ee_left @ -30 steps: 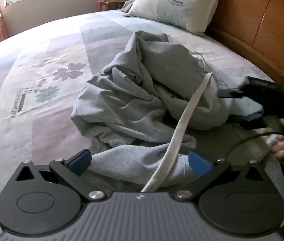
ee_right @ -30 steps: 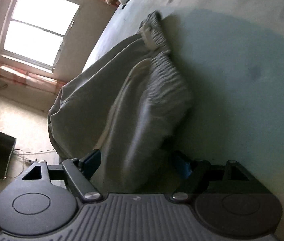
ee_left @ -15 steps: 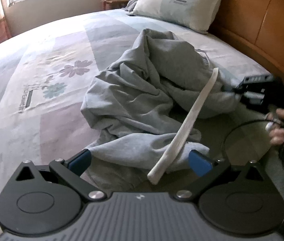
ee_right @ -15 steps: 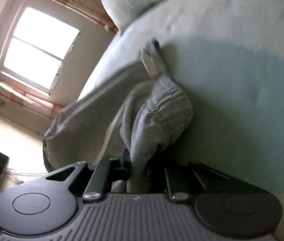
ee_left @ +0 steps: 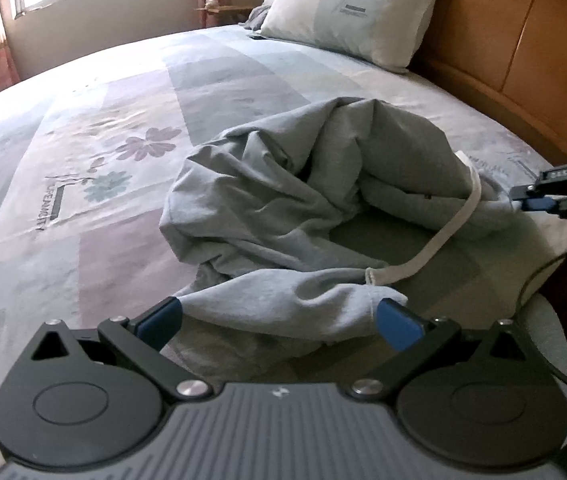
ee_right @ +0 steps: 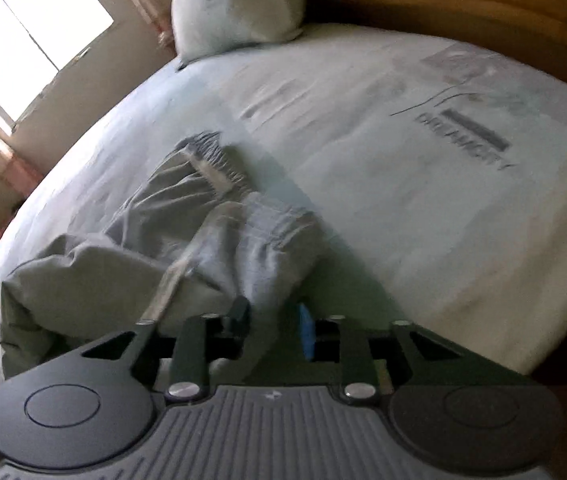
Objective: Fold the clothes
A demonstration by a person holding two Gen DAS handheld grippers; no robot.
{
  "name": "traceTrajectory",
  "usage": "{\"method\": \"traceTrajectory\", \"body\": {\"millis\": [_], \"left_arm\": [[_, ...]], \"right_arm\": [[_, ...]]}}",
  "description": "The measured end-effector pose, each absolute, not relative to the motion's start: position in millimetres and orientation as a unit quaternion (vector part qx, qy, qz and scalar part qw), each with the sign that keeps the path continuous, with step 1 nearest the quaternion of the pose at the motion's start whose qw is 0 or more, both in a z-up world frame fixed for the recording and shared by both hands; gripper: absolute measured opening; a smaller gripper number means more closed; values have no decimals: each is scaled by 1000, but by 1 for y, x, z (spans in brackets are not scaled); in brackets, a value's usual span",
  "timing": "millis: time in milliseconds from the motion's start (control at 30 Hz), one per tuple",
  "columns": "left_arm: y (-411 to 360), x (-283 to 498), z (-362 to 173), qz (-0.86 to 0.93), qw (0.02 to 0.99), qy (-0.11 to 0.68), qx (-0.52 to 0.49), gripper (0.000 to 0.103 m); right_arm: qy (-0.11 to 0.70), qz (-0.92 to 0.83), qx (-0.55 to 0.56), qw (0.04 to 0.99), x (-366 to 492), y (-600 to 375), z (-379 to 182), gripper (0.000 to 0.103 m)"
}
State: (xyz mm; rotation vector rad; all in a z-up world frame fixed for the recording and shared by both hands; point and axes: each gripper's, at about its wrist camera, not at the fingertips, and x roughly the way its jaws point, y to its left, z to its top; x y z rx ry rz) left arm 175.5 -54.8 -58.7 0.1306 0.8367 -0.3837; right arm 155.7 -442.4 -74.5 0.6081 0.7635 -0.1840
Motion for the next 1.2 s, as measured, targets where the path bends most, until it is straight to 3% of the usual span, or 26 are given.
{"method": "traceTrajectory", "body": {"millis": [167,233,300,667,967,1200], "left_arm": [[-48,181,-57,-179,894,408,52,102],[-46,183,-56,-175,896,405,52,102],[-44,186,-55,-173,898,402,41,102],[-39,208,-99,-163,890,427,-5,102],[-17,208,-127,-99,870,482,28,102],[11,206,-99,-54,884,464,-3,102]], "right_arm": [[323,-68,285,900,152,-433,-52,62],[324,-36,267,907,159,-416,-46,81],[326,-2,247,913,165,-397,-41,91],[426,45,117,896,212,-299,-102,101],[405,42,-7,913,204,-271,-119,103],[399,39,-13,916,206,-272,-121,103]]}}
